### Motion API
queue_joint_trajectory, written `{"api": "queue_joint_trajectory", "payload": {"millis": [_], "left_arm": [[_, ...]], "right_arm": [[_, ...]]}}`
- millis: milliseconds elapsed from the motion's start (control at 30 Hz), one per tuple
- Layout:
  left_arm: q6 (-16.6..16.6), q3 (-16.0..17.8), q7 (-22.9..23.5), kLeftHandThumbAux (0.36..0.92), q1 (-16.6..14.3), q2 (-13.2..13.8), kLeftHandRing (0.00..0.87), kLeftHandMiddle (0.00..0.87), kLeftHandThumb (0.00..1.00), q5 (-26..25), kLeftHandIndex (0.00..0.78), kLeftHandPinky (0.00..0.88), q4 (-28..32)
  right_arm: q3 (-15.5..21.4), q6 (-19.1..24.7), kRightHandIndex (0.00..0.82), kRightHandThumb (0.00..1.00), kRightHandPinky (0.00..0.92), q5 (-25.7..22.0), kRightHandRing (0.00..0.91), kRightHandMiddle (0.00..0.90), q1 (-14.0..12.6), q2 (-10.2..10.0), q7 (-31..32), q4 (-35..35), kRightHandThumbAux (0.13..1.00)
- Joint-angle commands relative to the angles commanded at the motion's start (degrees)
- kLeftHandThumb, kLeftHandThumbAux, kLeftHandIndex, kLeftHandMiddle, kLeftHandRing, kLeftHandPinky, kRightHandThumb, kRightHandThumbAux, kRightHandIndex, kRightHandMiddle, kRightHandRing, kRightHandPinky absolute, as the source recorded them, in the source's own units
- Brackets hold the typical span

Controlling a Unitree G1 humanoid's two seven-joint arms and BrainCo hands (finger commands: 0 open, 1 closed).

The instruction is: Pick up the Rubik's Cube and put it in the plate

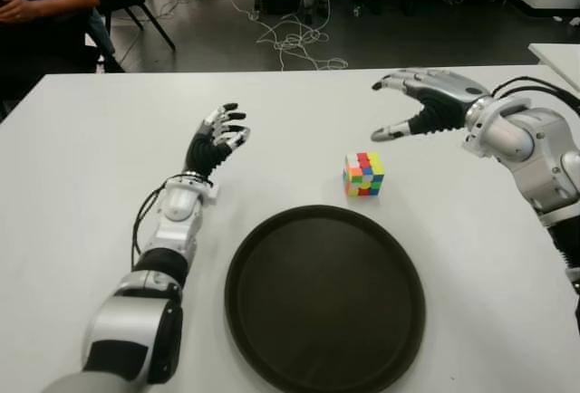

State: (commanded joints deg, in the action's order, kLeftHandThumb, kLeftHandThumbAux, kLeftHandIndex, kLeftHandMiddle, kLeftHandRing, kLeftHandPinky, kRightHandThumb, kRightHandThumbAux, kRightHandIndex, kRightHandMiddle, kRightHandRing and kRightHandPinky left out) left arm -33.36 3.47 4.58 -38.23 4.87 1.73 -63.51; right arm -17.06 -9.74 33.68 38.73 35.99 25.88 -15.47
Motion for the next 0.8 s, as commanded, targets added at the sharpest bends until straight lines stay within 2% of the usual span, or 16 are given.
{"api": "queue_joint_trajectory", "payload": {"millis": [200,800], "left_arm": [[0.2,0.0,0.3,0.669,0.0,0.0,0.282,0.247,0.147,-0.1,0.176,0.337,0.0],[-0.2,-0.2,0.2,0.665,0.3,0.3,0.285,0.255,0.134,0.2,0.180,0.335,0.4]], "right_arm": [[0.2,0.1,0.000,0.058,0.000,-0.7,0.000,0.000,0.1,-0.6,-0.2,-1.3,0.163],[0.5,0.6,0.000,0.028,0.000,-0.5,0.000,0.000,-0.6,-1.0,-2.3,-0.9,0.158]]}}
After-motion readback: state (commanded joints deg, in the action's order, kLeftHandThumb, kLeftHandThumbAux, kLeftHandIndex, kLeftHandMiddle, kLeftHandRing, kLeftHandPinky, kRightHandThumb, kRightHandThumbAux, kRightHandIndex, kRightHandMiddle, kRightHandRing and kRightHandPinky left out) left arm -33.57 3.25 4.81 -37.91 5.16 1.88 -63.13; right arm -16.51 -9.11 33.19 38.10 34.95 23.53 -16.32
